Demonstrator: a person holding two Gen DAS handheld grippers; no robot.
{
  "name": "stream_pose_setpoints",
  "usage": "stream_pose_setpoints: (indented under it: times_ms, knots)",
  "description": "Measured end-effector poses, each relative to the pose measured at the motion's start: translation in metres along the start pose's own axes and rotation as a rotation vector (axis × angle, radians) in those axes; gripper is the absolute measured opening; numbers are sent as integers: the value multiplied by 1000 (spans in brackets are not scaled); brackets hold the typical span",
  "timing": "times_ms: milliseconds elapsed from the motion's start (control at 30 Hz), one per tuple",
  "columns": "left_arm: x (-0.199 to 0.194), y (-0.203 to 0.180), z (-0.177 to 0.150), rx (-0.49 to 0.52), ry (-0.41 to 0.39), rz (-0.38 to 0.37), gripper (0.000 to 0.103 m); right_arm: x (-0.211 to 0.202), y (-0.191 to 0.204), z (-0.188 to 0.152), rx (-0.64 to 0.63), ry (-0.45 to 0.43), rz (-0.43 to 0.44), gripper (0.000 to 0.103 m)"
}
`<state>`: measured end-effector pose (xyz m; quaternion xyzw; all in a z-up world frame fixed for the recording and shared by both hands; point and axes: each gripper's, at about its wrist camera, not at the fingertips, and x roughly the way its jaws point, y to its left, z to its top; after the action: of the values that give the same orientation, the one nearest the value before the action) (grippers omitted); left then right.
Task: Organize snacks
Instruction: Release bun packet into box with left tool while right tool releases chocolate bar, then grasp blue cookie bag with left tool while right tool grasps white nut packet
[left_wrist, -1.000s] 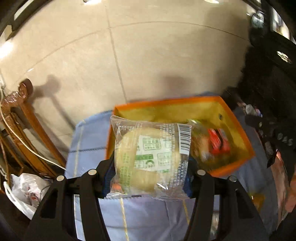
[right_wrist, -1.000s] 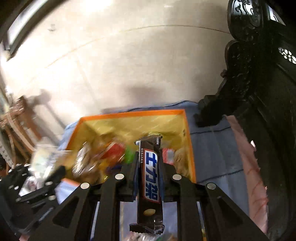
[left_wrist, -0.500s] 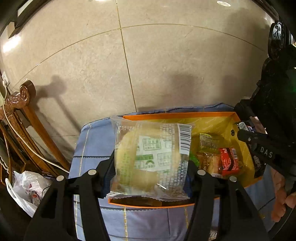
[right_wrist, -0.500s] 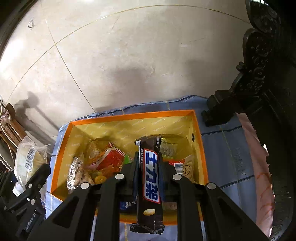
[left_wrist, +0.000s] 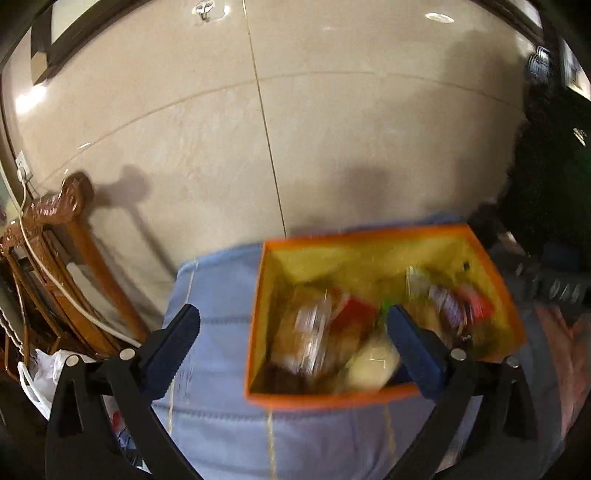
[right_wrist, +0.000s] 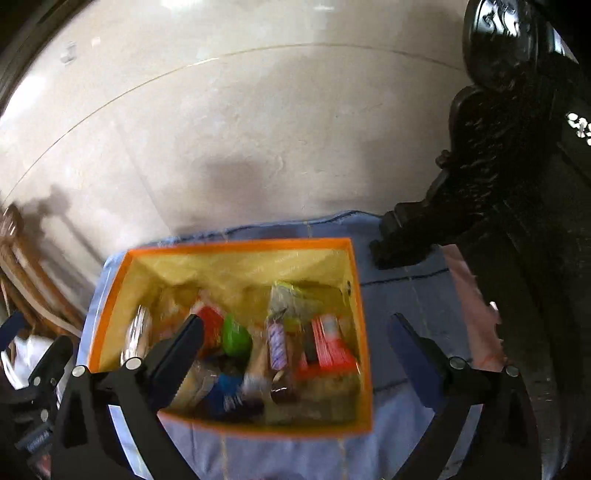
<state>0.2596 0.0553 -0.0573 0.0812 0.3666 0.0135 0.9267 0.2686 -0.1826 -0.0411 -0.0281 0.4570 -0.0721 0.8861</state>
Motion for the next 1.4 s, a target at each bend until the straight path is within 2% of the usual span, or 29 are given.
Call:
stream_pose_setpoints:
  times_ms: [100,167,200,233,300,333,400,433,533,633,700,733,800,867,933,1000,1033,1067,1100,1133,1200,1233,1267,1333,1400]
  knots:
    - [-18,14,-53,28,35,-38,99,-14,-3,-36,-62,37,15,99]
    - [-28,25,-106,30,104,-71,99,-10,-4,-69,-93,105,17,99]
    - [-28,27,-118,30,128,-80,99,-2,-4,-89,-102,160,13,99]
    - [-28,30,-156,26,212,-107,99,5,-3,-102,-110,200,17,99]
    - [-29,28,-186,36,262,-155,99,20,-1,-125,-118,275,33,99]
    - [-29,22,-221,85,327,-173,99,28,2,-139,-129,304,50,99]
    - [-32,14,-243,142,360,-181,99,33,9,-153,-177,309,112,99]
    - [-39,8,-263,195,358,-200,99,36,15,-162,-246,296,150,99]
    - [-49,-6,-286,267,305,-234,99,45,33,-178,-471,271,233,99]
    - [-44,-17,-294,312,264,-243,99,65,45,-189,-628,292,230,99]
    - [-39,-21,-294,344,239,-222,99,79,50,-192,-675,325,231,99]
    - [-35,-21,-292,355,199,-214,99,83,53,-194,-686,351,247,99]
    - [-27,-17,-283,365,178,-230,99,89,56,-199,-709,371,284,99]
    - [-14,-16,-281,410,155,-292,99,97,61,-203,-744,381,279,99]
    - [3,-13,-282,441,176,-333,99,100,62,-203,-740,377,288,99]
    - [12,-3,-280,397,186,-391,99,104,62,-200,-716,386,294,98]
    - [20,7,-276,325,222,-442,99,107,60,-199,-688,394,287,97]
    - [20,12,-272,283,220,-462,82,105,59,-199,-668,399,284,79]
    - [20,14,-270,270,218,-462,77,100,58,-194,-633,384,274,56]
    - [23,18,-264,242,255,-463,76,97,58,-191,-617,373,266,47]
    - [25,16,-262,254,269,-404,74,97,56,-186,-578,400,239,47]
    - [28,10,-261,286,293,-300,74,98,53,-185,-548,414,237,46]
    - [28,8,-257,281,308,-248,74,97,51,-184,-529,414,235,46]
    - [29,5,-249,249,336,-110,74,89,47,-179,-491,387,194,46]
    - [27,6,-238,181,347,-52,74,79,43,-175,-455,364,148,47]
